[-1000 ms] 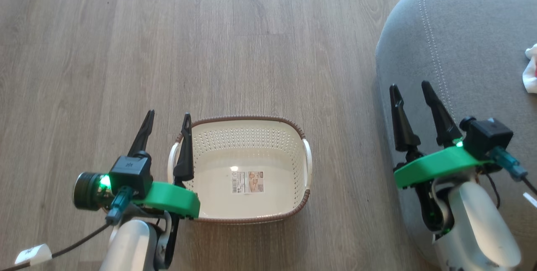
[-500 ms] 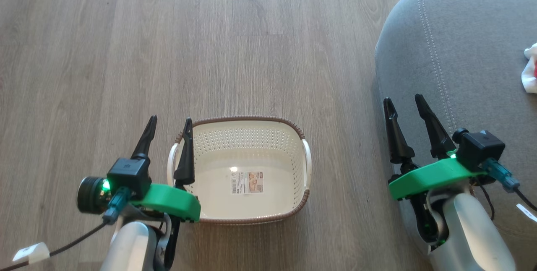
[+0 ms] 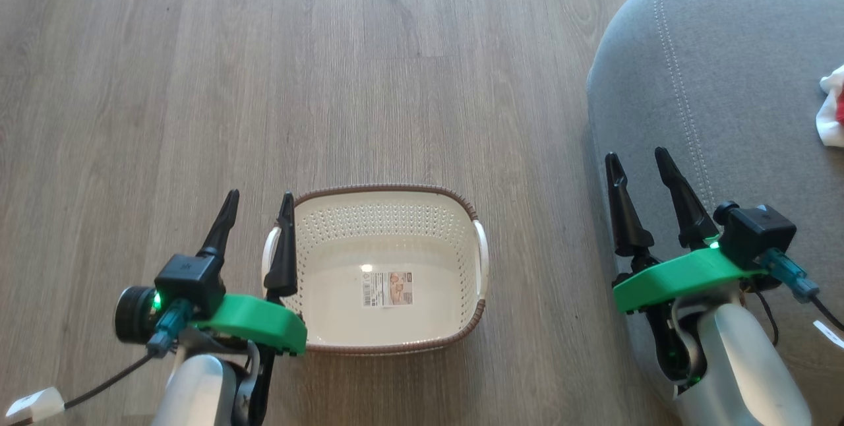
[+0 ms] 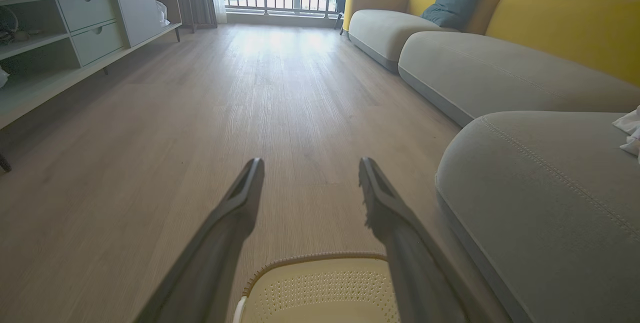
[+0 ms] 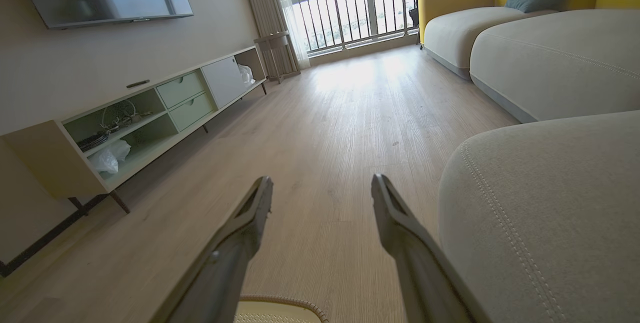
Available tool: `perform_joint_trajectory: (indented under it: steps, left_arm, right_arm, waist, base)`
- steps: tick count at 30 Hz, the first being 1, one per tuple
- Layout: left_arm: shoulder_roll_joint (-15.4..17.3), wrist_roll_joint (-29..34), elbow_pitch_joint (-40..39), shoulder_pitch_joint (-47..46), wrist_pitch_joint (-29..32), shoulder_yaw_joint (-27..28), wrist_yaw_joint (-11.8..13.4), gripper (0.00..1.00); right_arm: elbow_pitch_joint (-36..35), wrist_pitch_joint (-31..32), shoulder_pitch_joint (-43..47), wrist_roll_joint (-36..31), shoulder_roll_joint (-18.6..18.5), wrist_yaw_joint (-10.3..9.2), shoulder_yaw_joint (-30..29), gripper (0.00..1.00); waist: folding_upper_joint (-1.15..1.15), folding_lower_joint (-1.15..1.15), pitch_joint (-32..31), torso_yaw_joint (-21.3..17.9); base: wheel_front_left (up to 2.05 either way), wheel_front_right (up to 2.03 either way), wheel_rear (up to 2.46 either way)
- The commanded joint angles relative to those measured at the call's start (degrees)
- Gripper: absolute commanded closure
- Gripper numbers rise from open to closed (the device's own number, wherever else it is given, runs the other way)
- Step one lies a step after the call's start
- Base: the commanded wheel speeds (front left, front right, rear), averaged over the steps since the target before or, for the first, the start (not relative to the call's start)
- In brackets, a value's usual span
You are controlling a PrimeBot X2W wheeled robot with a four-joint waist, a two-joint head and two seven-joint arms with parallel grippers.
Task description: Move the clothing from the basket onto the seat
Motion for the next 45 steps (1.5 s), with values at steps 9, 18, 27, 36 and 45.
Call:
perform_joint_trajectory:
  steps: [9,18,27,36,45]
  left_arm:
    - [0.05,-2.49,-0.55,-0.91,-0.28,3.02,-0.84,0.00]
    - [0.05,-3.25,-0.97,-1.04,-0.28,3.27,-2.06,0.00]
    - [-0.02,-5.09,3.81,0.83,0.46,1.66,-2.74,1.00]
    - [0.16,-10.94,4.01,0.79,1.86,2.51,-3.37,1.00]
    - [0.29,-16.73,4.13,0.77,3.25,3.38,-4.01,1.00]
  right_arm:
    - [-1.81,-0.37,-0.71,-0.27,0.74,-0.01,0.68,0.00]
    - [-1.82,-0.37,-0.80,0.13,0.75,-0.01,0.79,0.00]
    - [2.35,0.44,1.16,2.03,0.00,0.00,-0.43,1.00]
    - [2.17,1.68,1.48,7.68,-0.27,0.00,-0.87,1.00]
    - [1.93,2.94,1.84,13.24,-0.45,0.00,-1.36,1.00]
  waist:
    - [0.00,0.00,-0.15,-0.15]
    - [0.00,0.00,-0.26,-0.23]
    - [0.00,0.00,-0.49,-0.16]
    - [0.00,0.00,-1.04,-0.12]
    - [0.00,0.00,-1.58,-0.08]
  base:
    - [0.00,0.00,0.00]
    - [0.00,0.00,0.00]
    - [0.00,0.00,0.00]
    - [0.00,0.00,0.00]
    - [0.00,0.00,0.00]
